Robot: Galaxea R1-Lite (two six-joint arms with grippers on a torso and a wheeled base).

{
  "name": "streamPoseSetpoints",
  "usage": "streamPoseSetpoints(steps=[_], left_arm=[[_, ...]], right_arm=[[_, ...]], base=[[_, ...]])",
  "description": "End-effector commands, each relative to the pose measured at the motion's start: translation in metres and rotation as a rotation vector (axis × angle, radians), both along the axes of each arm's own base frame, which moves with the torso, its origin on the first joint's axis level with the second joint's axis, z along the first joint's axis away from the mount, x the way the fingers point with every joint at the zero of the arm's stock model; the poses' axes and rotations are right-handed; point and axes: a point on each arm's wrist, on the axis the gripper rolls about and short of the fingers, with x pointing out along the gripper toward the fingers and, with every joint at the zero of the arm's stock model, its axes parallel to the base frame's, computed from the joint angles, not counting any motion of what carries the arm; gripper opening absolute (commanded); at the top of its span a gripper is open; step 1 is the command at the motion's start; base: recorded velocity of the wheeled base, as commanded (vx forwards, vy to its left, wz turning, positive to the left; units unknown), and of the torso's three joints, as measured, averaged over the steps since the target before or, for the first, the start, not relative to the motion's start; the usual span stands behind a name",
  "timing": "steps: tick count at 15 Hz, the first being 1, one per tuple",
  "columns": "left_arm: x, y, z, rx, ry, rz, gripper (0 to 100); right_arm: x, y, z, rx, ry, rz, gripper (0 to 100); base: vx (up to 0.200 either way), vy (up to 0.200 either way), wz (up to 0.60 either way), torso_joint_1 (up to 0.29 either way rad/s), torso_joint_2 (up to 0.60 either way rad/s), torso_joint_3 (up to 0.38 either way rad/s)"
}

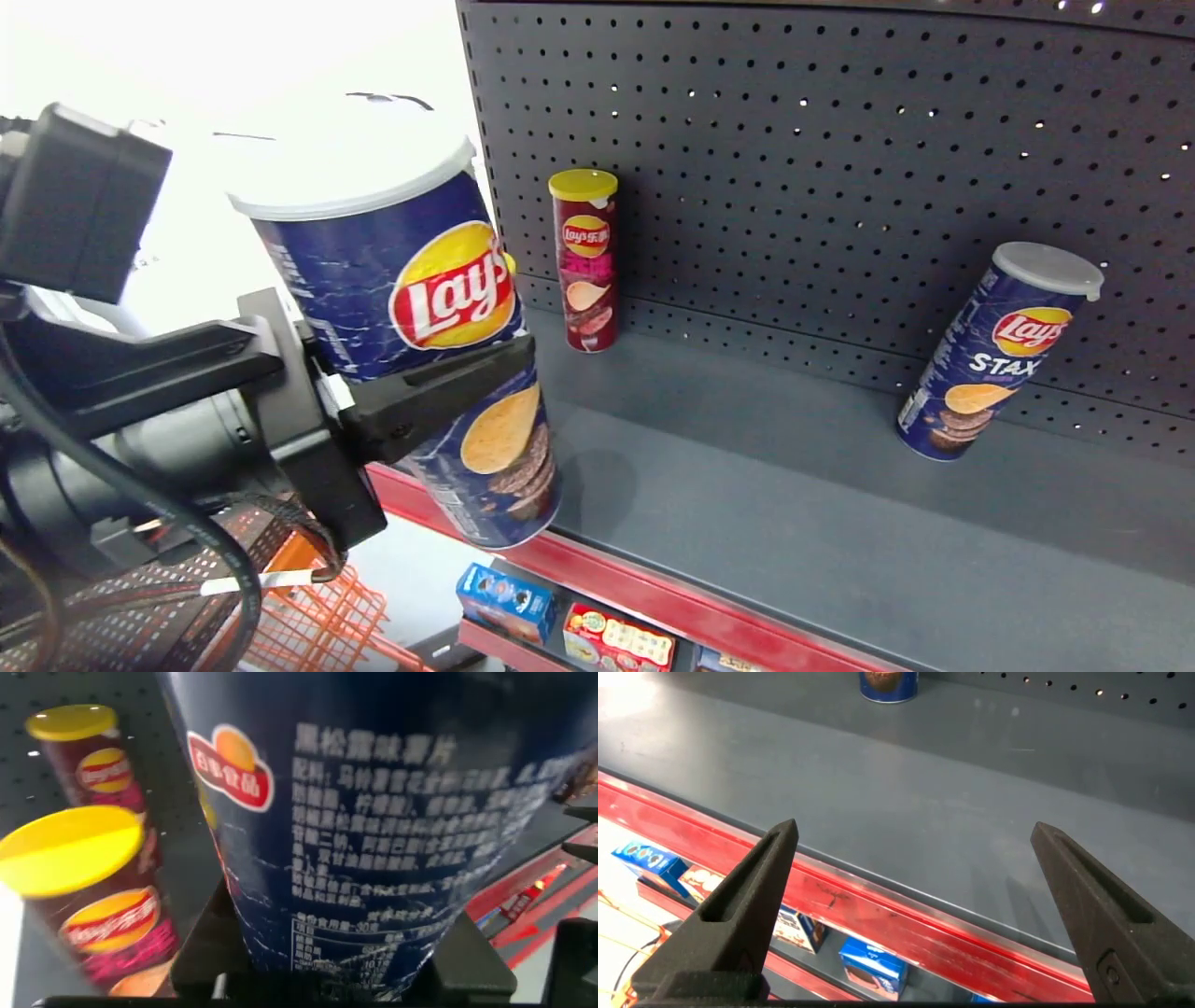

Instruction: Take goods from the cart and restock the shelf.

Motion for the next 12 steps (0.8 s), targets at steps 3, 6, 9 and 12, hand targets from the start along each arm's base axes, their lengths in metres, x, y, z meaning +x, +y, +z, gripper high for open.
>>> streamPoseSetpoints(steps=[3,6,9,12], left_arm=[[0.021,-0.025,-0.006,0.031,0.038,-0.055,0],[0.03,-0.039,-0.012,0.052,0.06,-0.087,0],[0.035,-0.058,-0.015,0.063,0.068,-0.144,0],[0.041,-0.064,-0.021,0.08,0.081,-0.164,0]], right_arm=[[0.0,0.0,0.0,0.0,-0.001,0.001,100],[0.0,0.0,0.0,0.0,-0.001,0.001,100],[0.0,0.0,0.0,0.0,-0.001,0.001,100],[0.0,0.0,0.0,0.0,0.001,0.001,100]], base=[[0.0,0.0,0.0,0.0,0.0,0.0],[0.0,0.0,0.0,0.0,0.0,0.0],[0.0,0.0,0.0,0.0,0.0,0.0],[0.0,0.0,0.0,0.0,0.0,0.0]])
